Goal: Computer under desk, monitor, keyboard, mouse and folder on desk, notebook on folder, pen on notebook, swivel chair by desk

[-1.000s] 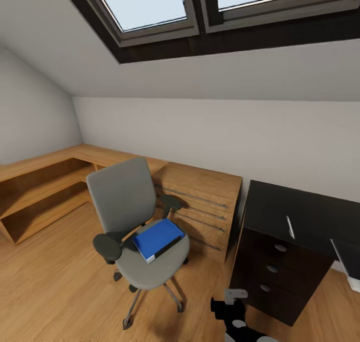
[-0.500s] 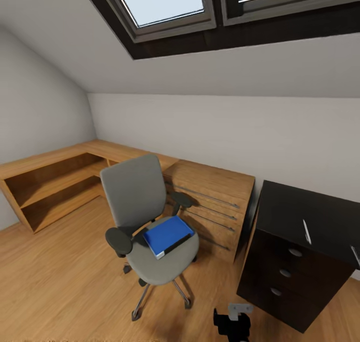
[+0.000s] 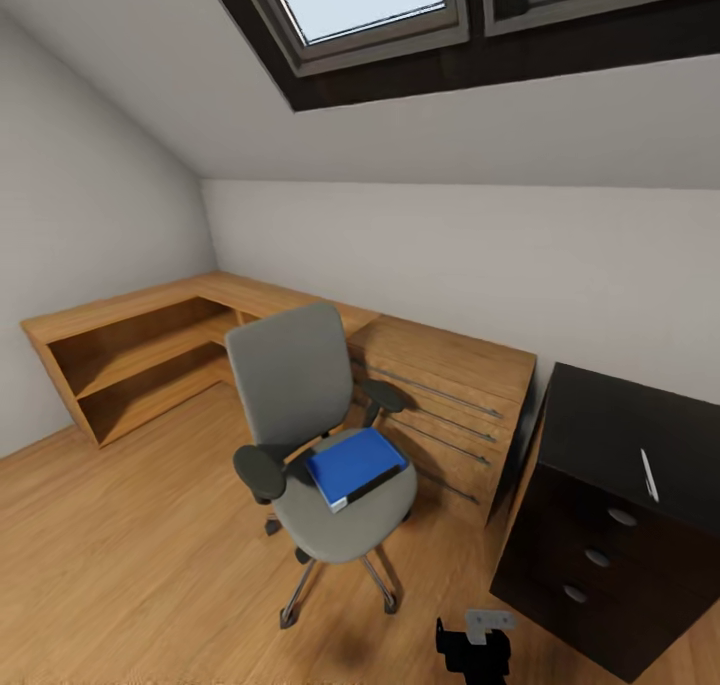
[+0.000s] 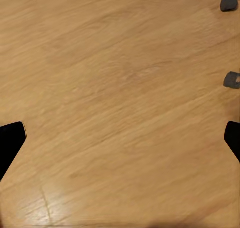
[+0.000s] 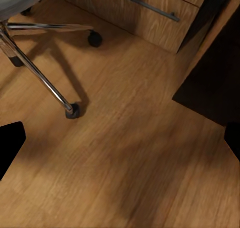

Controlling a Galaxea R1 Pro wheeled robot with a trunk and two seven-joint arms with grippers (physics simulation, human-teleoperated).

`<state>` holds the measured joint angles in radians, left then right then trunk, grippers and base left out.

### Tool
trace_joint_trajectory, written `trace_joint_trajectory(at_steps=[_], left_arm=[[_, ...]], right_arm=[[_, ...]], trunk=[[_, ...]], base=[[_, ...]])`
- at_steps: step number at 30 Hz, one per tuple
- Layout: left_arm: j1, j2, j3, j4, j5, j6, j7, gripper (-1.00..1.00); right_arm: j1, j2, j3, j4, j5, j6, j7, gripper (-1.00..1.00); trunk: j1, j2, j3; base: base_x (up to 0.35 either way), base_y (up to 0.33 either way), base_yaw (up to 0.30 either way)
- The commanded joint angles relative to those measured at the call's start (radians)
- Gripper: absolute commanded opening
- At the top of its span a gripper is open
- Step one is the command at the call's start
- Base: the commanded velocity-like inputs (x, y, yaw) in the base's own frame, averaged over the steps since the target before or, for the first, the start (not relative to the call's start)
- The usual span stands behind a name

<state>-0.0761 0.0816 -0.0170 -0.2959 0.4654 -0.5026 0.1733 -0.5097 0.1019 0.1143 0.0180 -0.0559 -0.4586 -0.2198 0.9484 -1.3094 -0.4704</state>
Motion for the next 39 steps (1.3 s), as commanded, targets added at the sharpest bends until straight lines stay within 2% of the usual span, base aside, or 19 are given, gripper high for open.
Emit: trace_joint_trajectory(at_steps=[1,4,9,11,19,28,39], left_arm=[[-0.001,0.0,-0.002,-0.002,0.003,-0.001,0.005,1.0],[-0.001,-0.003,-0.003,0.0,0.009,-0.001,-0.009,1.0],[-0.001,-0.009,0.001,0.045,0.011,-0.006,-0.131,1.0],[-0.001,-0.008,0.002,0.053,0.011,-0.006,-0.154,1.0],[-0.001,-0.007,0.003,0.06,0.012,-0.007,-0.175,1.0],[-0.001,-0.006,0.001,0.065,0.01,-0.006,-0.18,1.0],[-0.001,-0.008,0.002,0.066,0.01,-0.005,-0.179,1.0]], right_arm=[[-0.001,-0.002,0.009,0.002,-0.005,-0.005,-0.004,1.0],[0.0,-0.021,0.009,0.003,-0.007,-0.006,-0.004,1.0],[0.015,-0.028,0.011,0.003,-0.007,-0.036,-0.001,1.0],[0.019,-0.027,0.011,0.003,-0.007,-0.04,0.001,1.0],[0.023,-0.032,0.01,0.003,-0.008,-0.044,0.044,1.0],[0.023,-0.027,0.01,0.003,-0.01,-0.045,0.055,1.0],[0.024,-0.028,0.004,0.0,-0.013,-0.046,0.055,1.0]], trunk=[[0.0,-0.001,-0.002],[0.0,-0.001,-0.003],[0.0,-0.001,-0.003],[0.0,-0.001,-0.003],[0.0,-0.001,-0.003],[0.0,-0.001,-0.003],[0.0,-0.001,-0.007]], base=[[0.0,0.0,0.086],[0.0,0.0,0.042],[0.0,0.0,0.007],[0.0,0.0,0.002],[0.014,0.005,0.0],[0.214,0.066,0.008],[0.047,0.006,0.202]])
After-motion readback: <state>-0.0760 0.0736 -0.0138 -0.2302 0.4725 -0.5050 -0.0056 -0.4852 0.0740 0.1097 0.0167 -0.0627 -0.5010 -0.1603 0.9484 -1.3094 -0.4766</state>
